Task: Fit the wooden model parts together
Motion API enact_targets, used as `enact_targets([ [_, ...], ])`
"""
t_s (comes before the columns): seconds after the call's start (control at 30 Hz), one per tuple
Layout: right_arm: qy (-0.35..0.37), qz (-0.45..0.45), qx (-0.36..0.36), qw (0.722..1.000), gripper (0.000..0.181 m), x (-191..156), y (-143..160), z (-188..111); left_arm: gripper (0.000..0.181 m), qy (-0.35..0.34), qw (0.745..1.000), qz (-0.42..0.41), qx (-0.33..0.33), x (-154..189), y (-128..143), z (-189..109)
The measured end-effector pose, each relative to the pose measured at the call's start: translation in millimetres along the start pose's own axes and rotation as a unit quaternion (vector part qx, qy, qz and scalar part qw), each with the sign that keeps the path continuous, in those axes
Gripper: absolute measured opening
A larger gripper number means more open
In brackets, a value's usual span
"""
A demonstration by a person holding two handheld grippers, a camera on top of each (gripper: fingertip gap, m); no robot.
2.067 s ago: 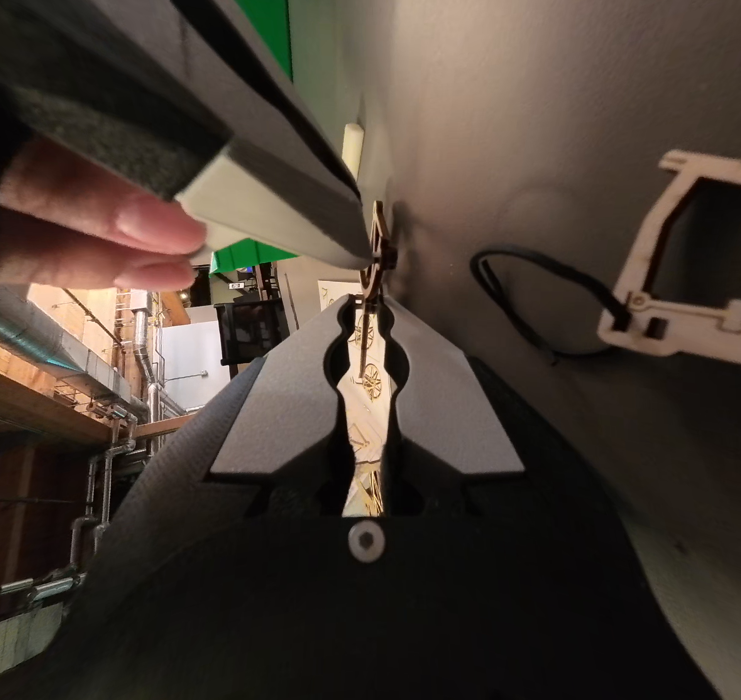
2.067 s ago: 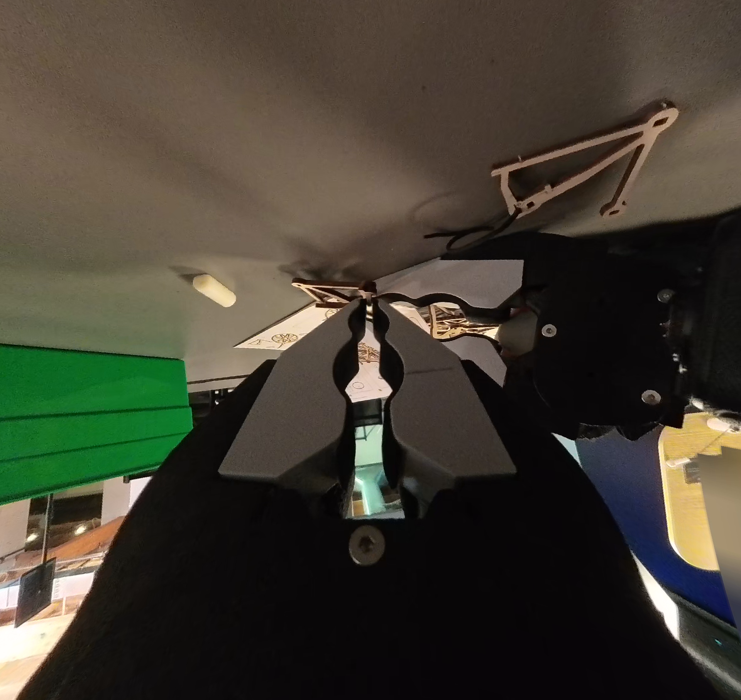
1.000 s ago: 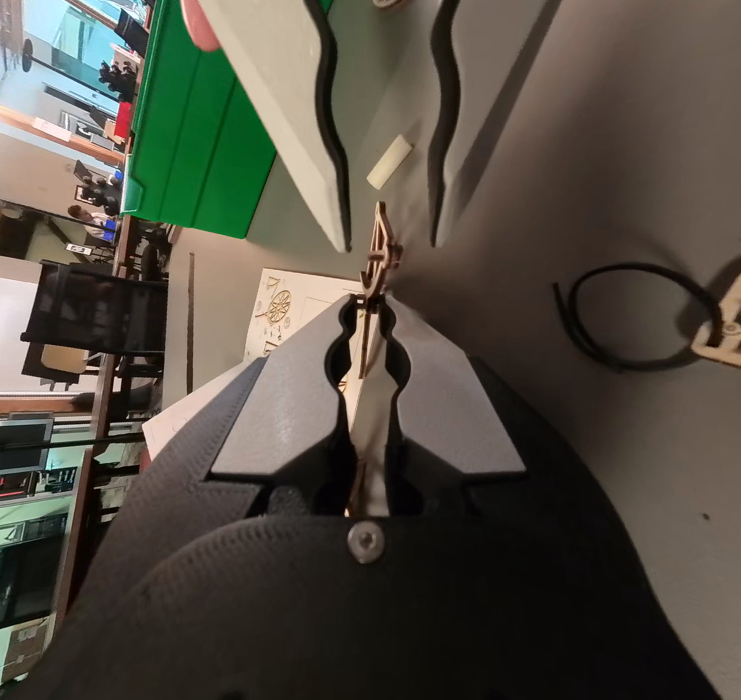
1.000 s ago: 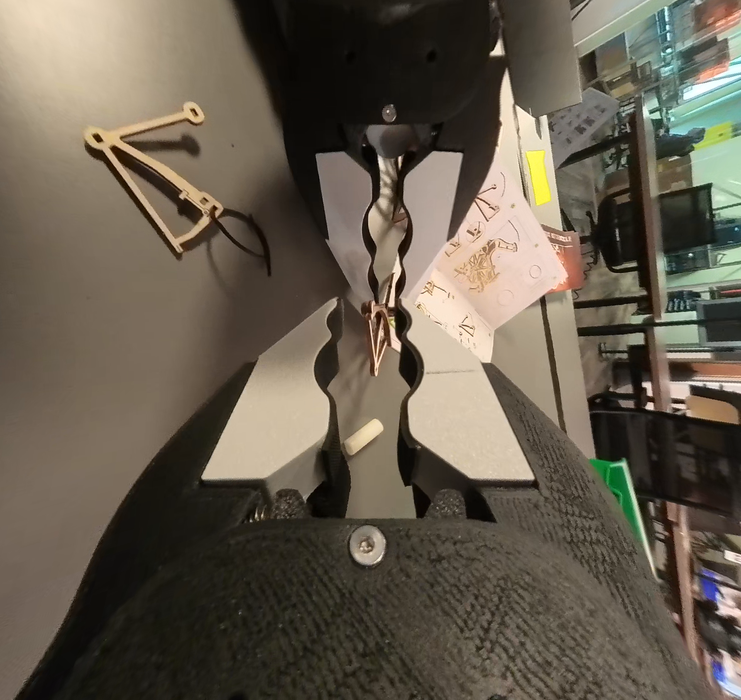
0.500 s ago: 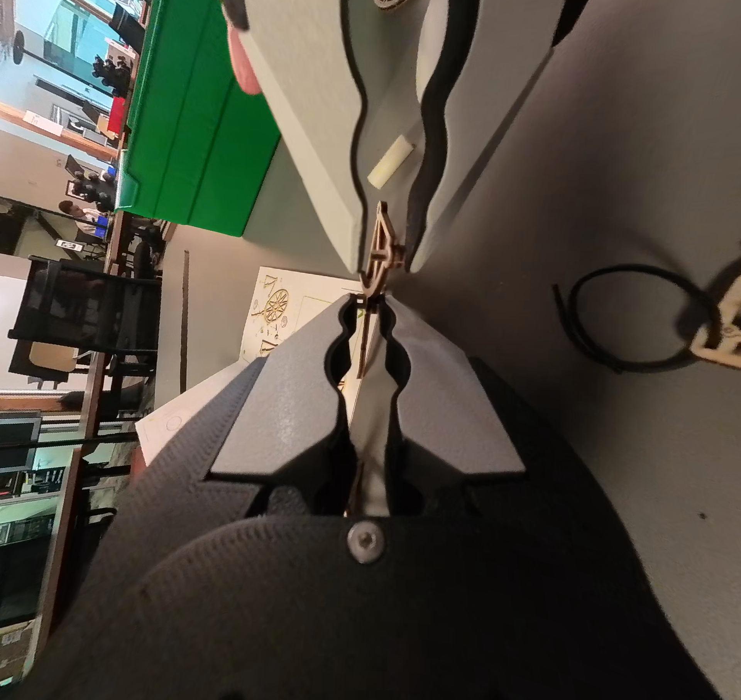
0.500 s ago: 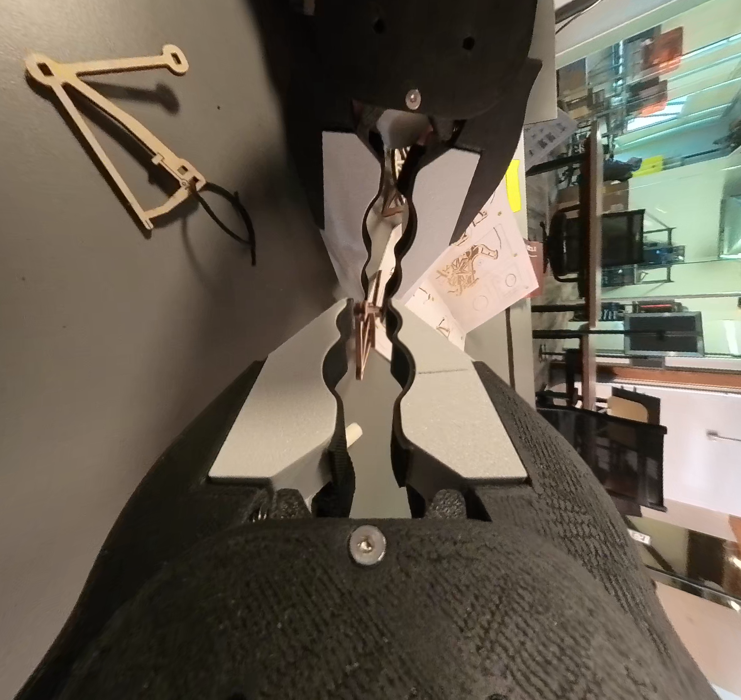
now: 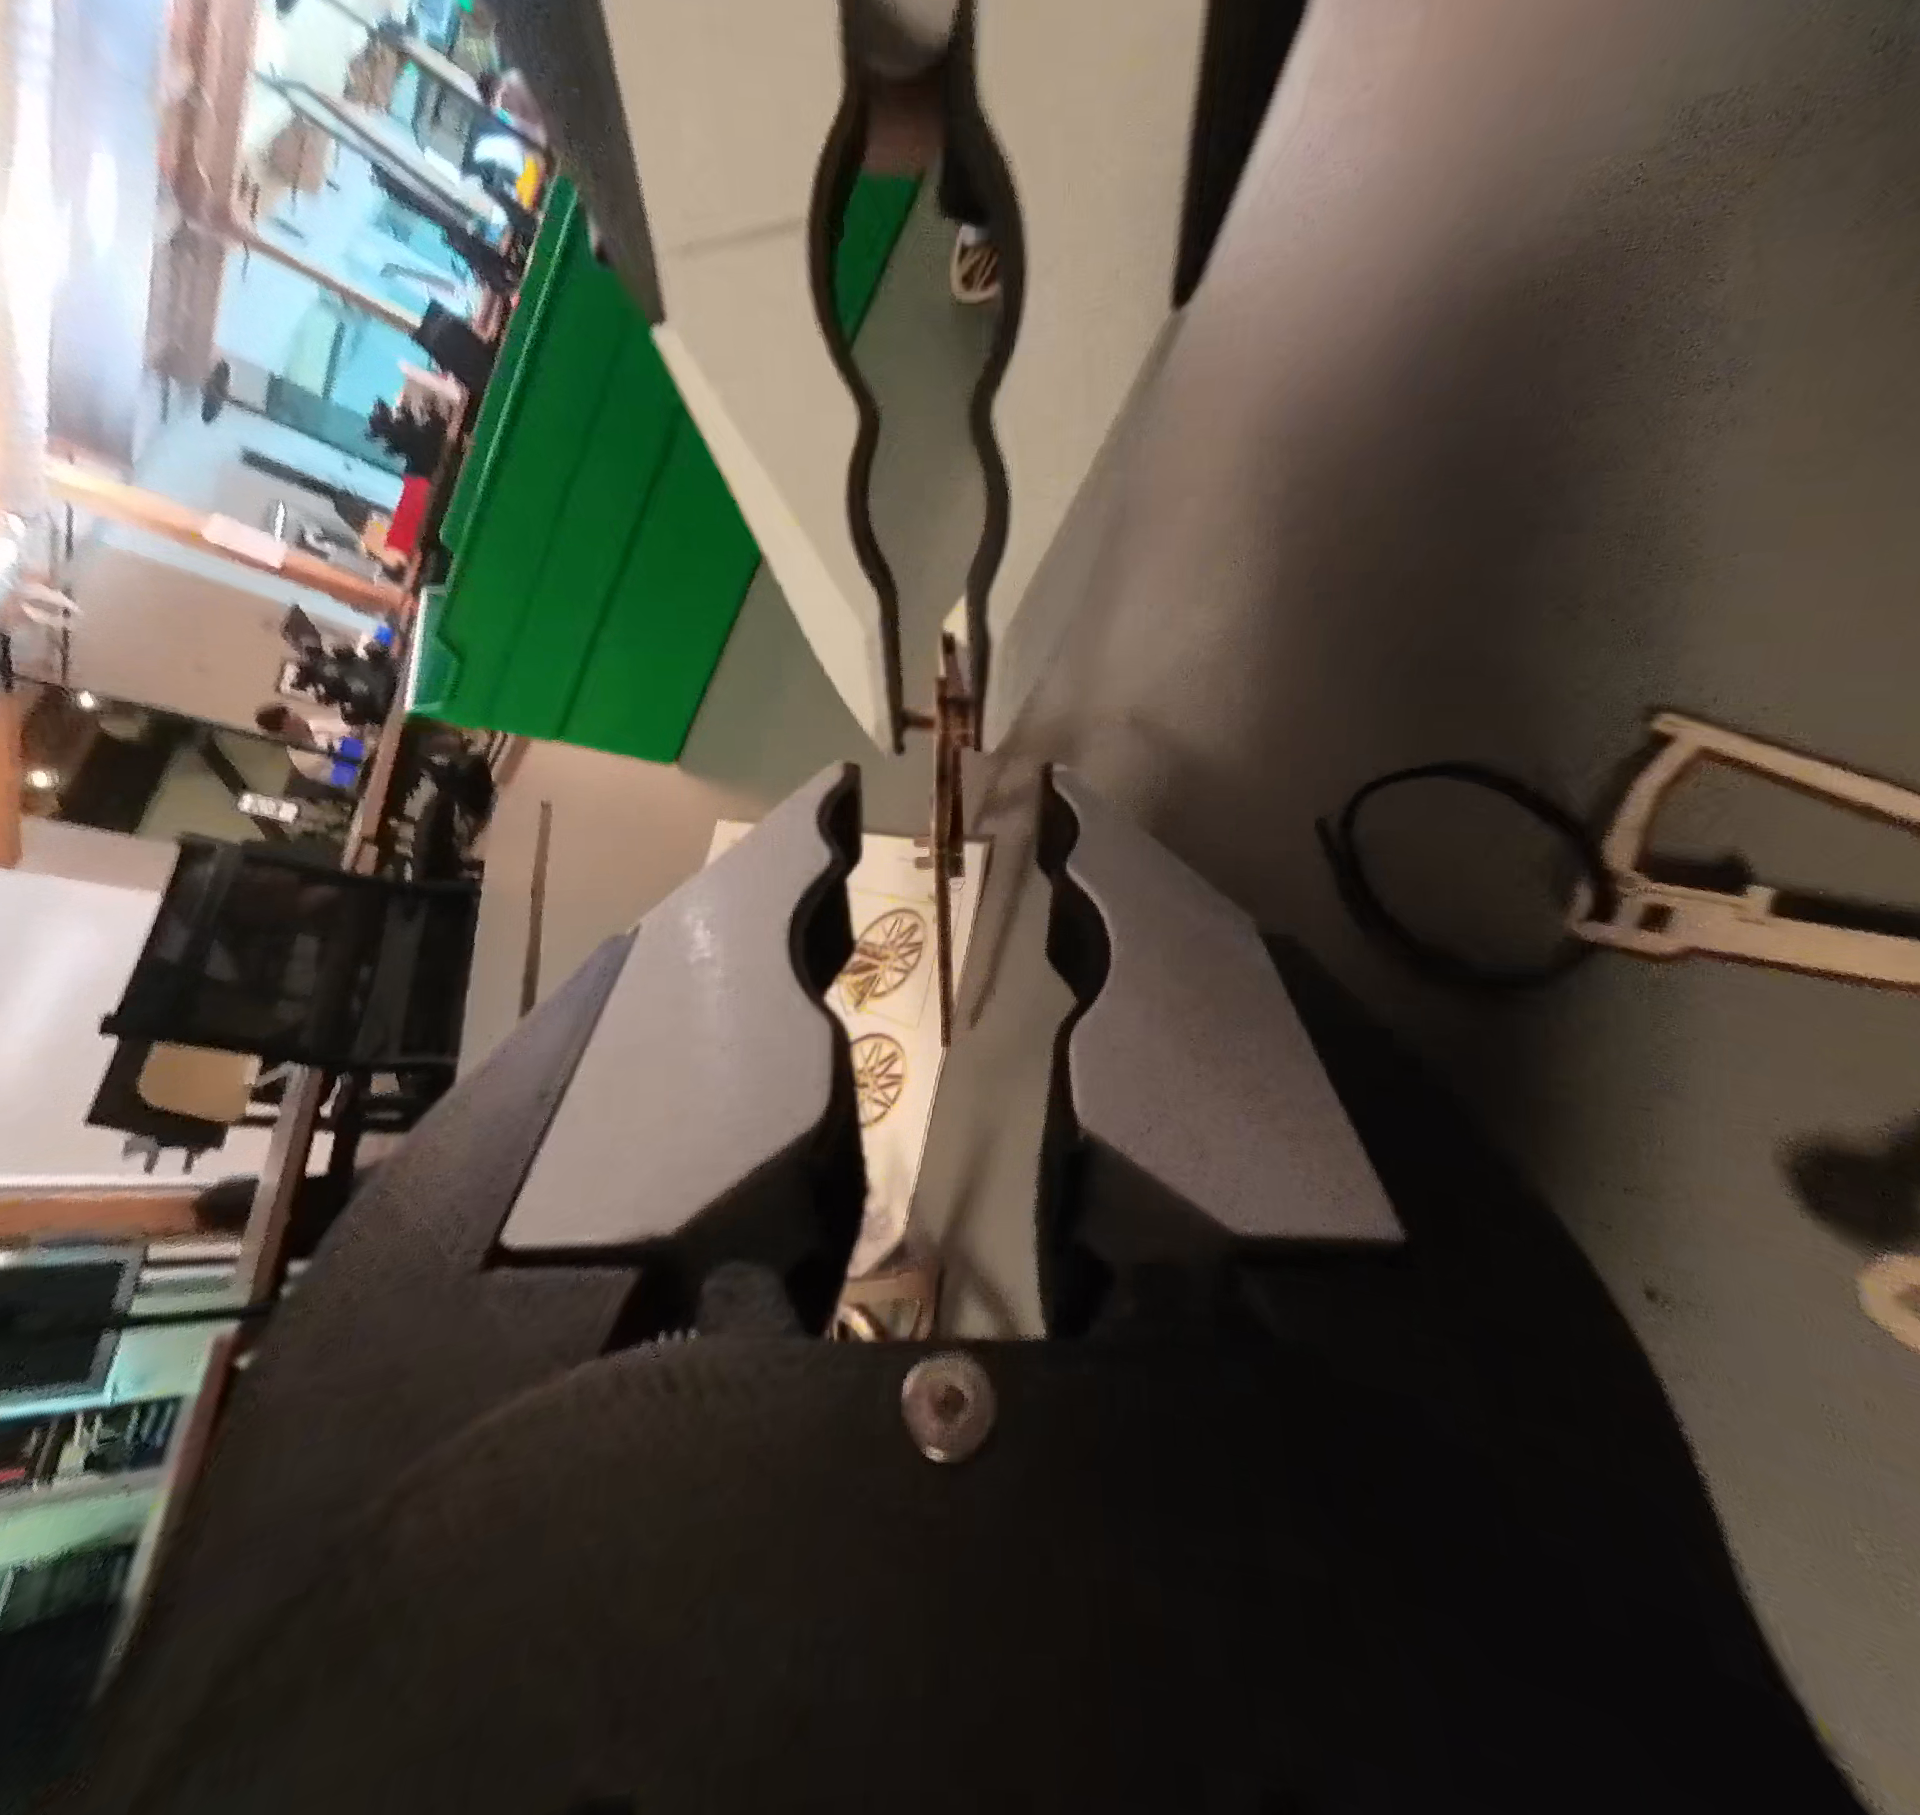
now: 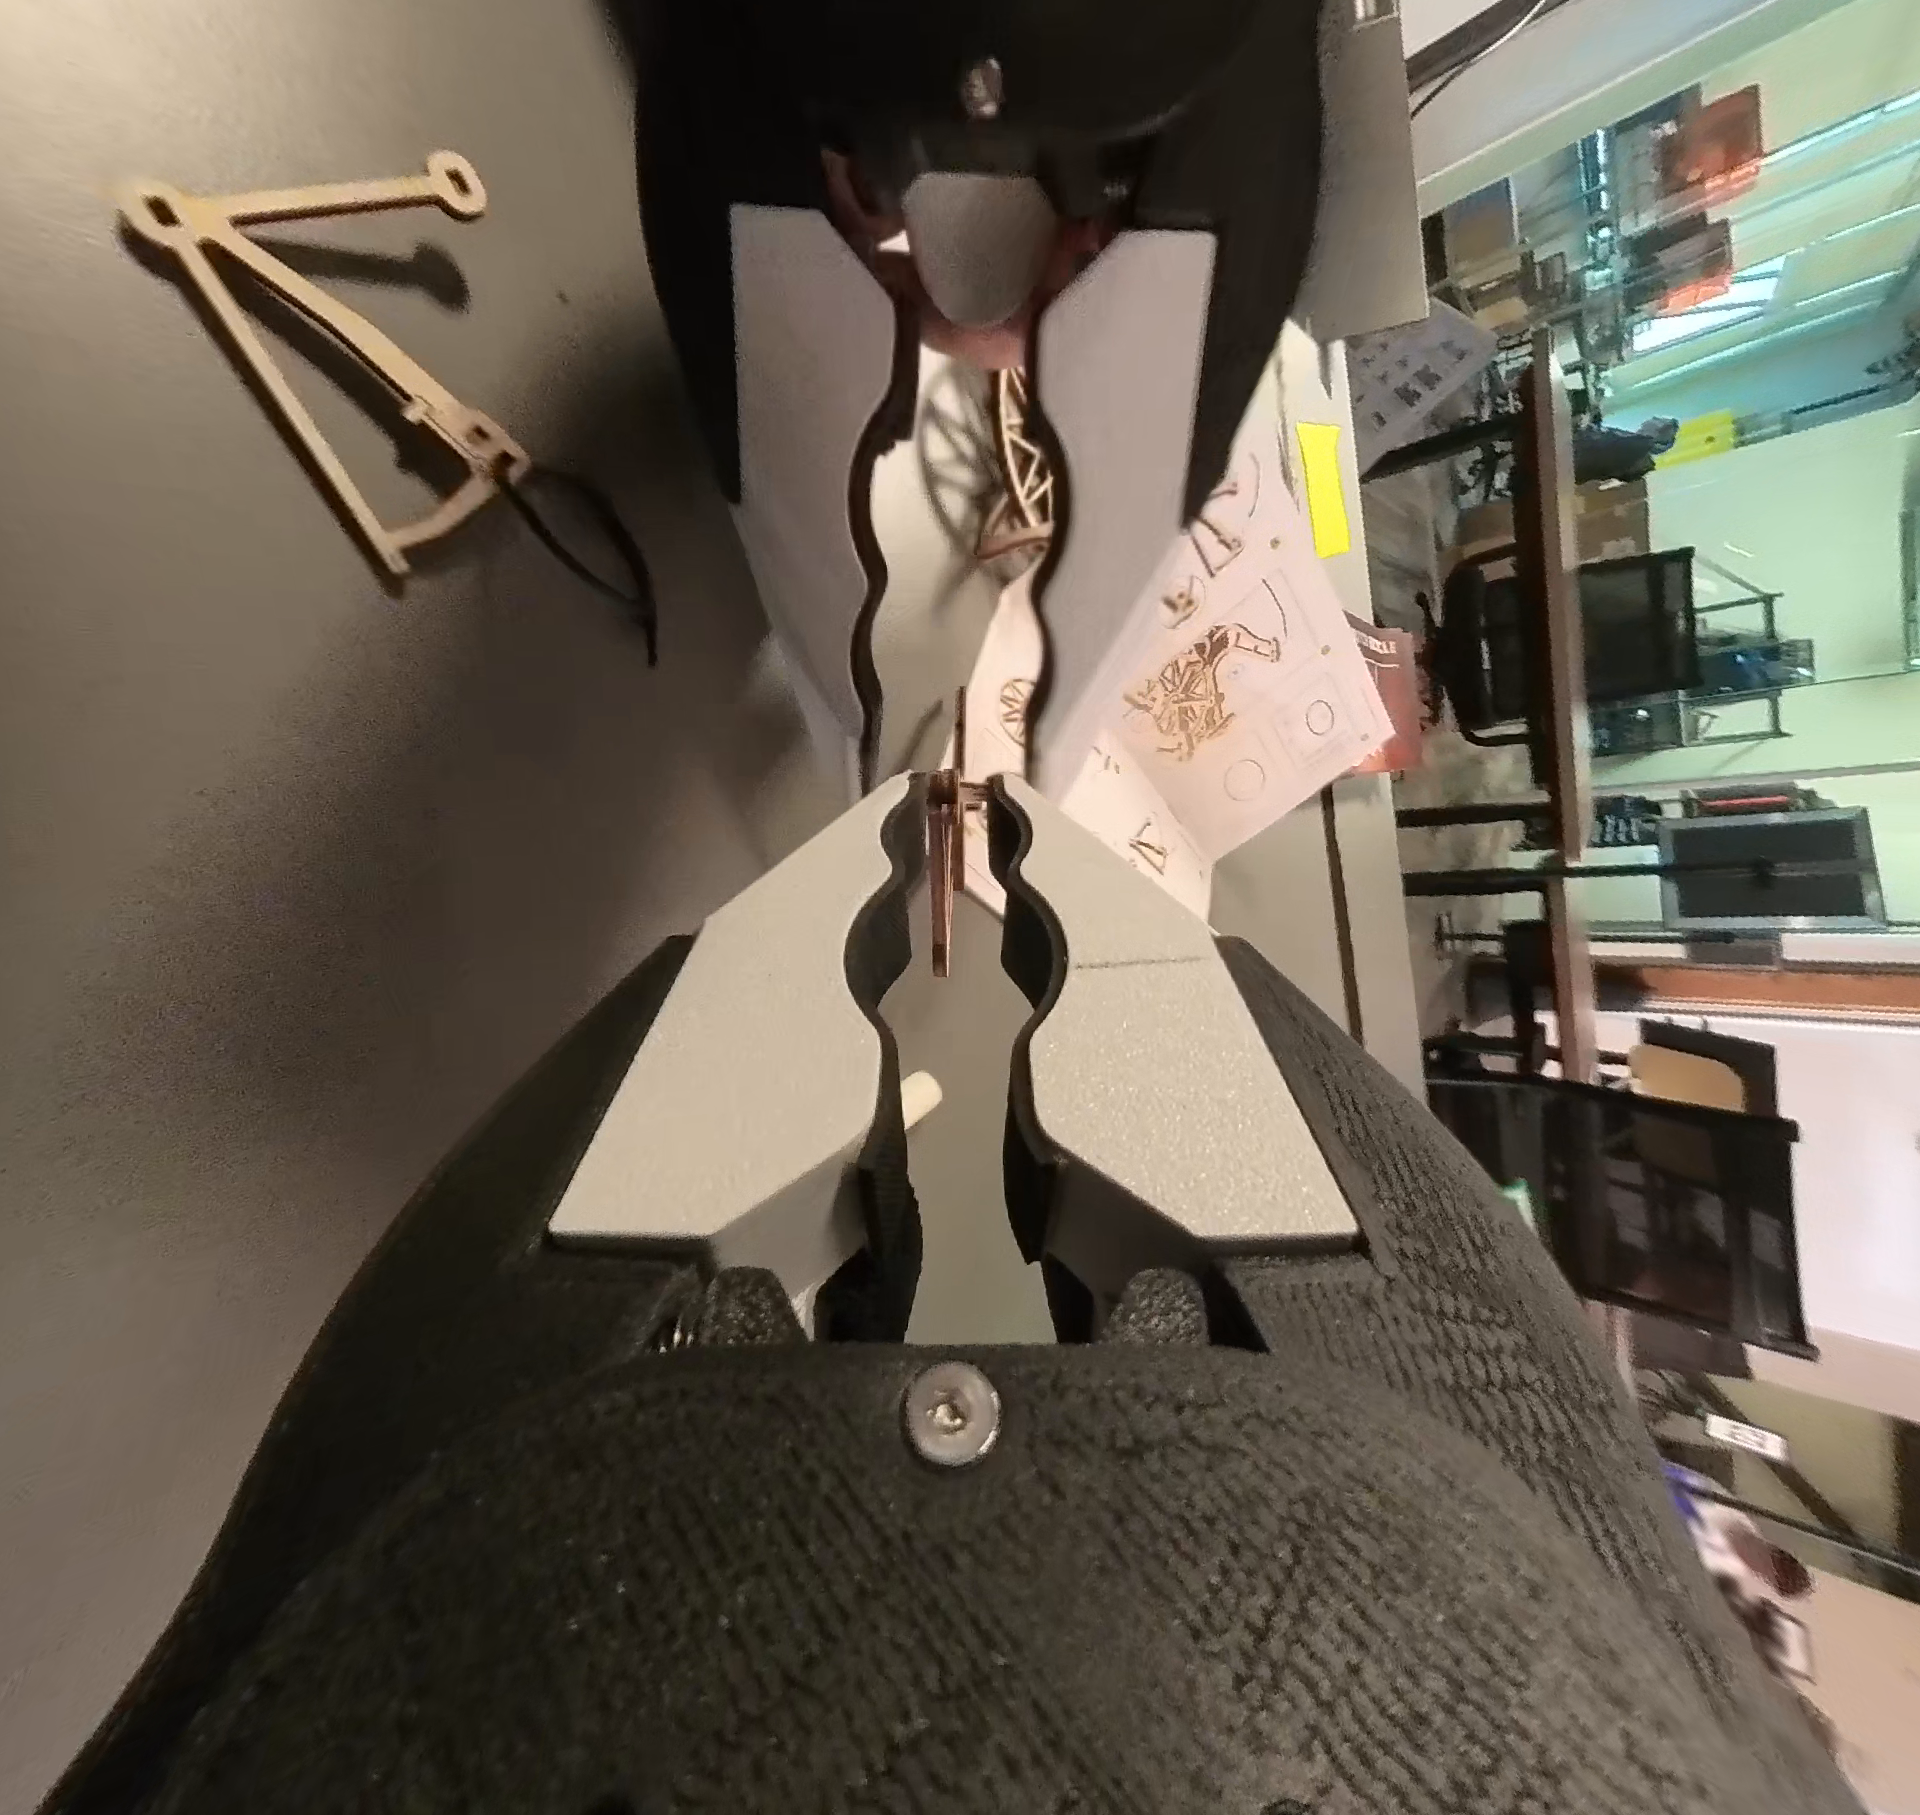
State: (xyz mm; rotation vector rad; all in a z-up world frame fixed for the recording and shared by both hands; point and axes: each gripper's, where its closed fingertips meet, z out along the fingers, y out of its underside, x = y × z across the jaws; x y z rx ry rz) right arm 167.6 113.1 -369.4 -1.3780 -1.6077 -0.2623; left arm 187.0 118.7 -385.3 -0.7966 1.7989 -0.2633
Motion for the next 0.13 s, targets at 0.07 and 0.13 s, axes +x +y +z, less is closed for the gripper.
enact_targets([
  [0.07,0.0,0.006,0.008,1.0,0.009,-0.1,-1.3,-1.9,0.025,0.005,1.0,0.01,0.004,3.5,-1.9,-0.3],
  [0.13,-0.001,0.011,0.014,1.0,0.009,-0.6,-2.6,-3.1,0.012,-0.002,1.0,0.018,0.003,2.2,-0.9,0.0],
])
